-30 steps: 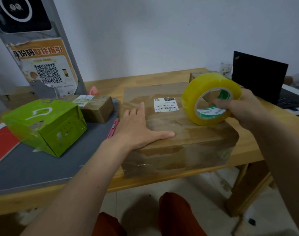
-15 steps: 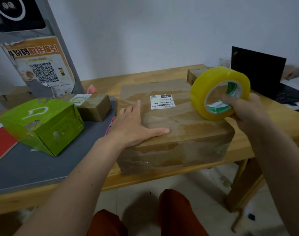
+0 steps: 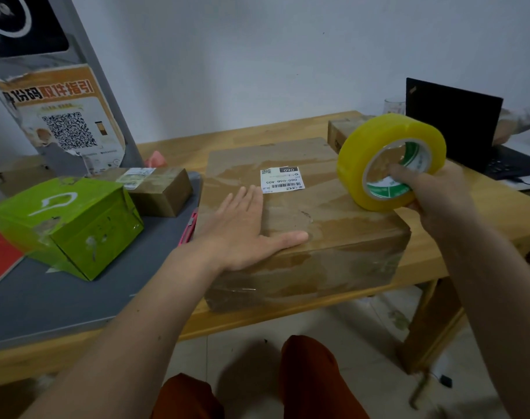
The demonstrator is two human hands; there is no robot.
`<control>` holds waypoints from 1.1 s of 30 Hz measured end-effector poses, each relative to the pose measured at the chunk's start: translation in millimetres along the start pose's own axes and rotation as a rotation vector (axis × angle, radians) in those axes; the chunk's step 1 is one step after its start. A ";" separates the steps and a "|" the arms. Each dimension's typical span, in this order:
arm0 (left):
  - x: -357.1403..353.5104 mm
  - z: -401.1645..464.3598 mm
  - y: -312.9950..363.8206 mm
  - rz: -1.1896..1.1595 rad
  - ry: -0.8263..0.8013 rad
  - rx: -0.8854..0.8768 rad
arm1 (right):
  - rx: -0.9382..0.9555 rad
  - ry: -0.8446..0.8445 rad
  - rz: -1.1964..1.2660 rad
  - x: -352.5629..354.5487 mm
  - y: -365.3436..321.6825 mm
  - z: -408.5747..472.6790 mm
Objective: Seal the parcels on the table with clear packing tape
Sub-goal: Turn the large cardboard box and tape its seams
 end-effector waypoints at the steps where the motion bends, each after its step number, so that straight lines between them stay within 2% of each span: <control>1: -3.4 0.9 3.3 0.017 -0.023 -0.010 | 0.003 0.003 -0.004 -1.2 0.2 -0.7; 9: -16.9 7.1 38.4 0.013 -0.114 -0.057 | 0.058 0.061 -0.040 -5.0 -4.4 0.9; 16: -36.3 17.2 76.6 -0.002 -0.077 -0.165 | 0.075 0.099 -0.099 -13.4 -5.4 3.9; 22: -35.5 12.9 68.9 -0.012 -0.063 -0.192 | 0.088 0.082 -0.081 -12.8 -8.5 4.2; 26: -28.3 3.7 50.1 0.031 -0.070 -0.130 | 0.097 0.045 -0.063 -9.4 -9.7 4.2; 31: -19.1 1.8 27.4 0.113 -0.015 0.113 | 0.096 0.027 -0.063 -9.3 -11.0 0.4; 33: -19.5 6.4 33.8 0.141 -0.017 0.137 | 0.062 0.031 -0.055 -8.4 -8.0 1.4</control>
Point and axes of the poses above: each hand's wrist, its own z-axis towards the middle knuckle, its own x-axis out of the back of the hand, y = z × x, the point moved 5 cm from there along z, towards the middle knuckle, and after that the axes turned 14 degrees about -z, right-handed, at the moved point
